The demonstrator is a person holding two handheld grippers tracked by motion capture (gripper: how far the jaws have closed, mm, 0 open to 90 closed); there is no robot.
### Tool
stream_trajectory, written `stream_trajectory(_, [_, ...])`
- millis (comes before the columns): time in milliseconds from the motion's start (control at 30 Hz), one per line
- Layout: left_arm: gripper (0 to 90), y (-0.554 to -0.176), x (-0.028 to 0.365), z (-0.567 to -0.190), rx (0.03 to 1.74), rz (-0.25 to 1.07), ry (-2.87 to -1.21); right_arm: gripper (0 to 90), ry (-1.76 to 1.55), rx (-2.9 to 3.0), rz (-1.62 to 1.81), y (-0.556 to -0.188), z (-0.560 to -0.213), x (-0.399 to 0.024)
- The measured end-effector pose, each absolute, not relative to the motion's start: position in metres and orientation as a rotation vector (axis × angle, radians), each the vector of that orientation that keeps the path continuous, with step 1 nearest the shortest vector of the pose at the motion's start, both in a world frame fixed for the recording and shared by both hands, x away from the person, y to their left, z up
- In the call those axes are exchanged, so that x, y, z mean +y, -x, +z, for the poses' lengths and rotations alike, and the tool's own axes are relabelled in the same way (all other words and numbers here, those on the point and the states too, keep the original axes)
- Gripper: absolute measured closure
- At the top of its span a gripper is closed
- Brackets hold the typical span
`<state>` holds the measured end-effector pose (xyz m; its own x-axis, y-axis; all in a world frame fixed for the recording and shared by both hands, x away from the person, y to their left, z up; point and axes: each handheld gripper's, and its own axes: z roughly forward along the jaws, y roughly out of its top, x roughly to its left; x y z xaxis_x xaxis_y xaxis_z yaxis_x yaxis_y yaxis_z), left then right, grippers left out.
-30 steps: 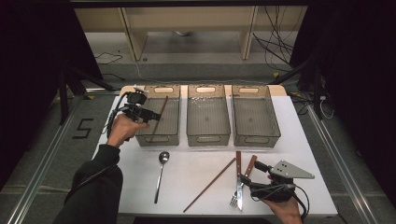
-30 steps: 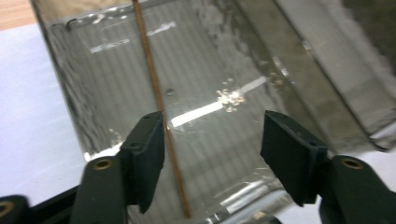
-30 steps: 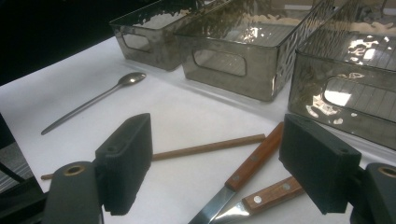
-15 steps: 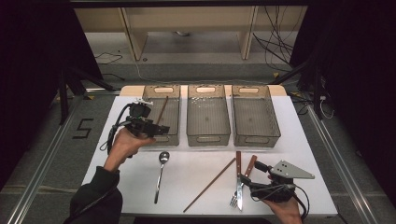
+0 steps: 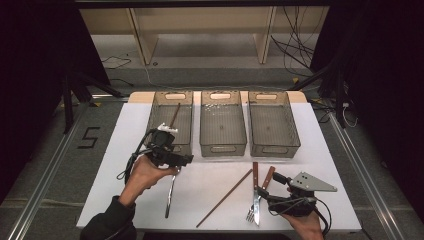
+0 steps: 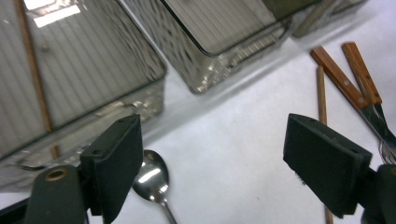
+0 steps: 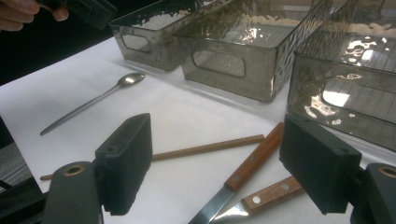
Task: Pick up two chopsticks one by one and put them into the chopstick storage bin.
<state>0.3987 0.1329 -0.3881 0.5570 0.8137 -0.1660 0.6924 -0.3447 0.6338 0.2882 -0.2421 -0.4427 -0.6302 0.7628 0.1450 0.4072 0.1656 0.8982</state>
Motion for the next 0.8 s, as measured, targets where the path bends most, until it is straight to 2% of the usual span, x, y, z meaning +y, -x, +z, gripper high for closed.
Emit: stream_trajectory(800, [19.8,-0.364,0.083,-0.429,1.152,0.140,-2.263,26.2,-1.118,2.108,1.451,-0.288,-0.442,-0.243])
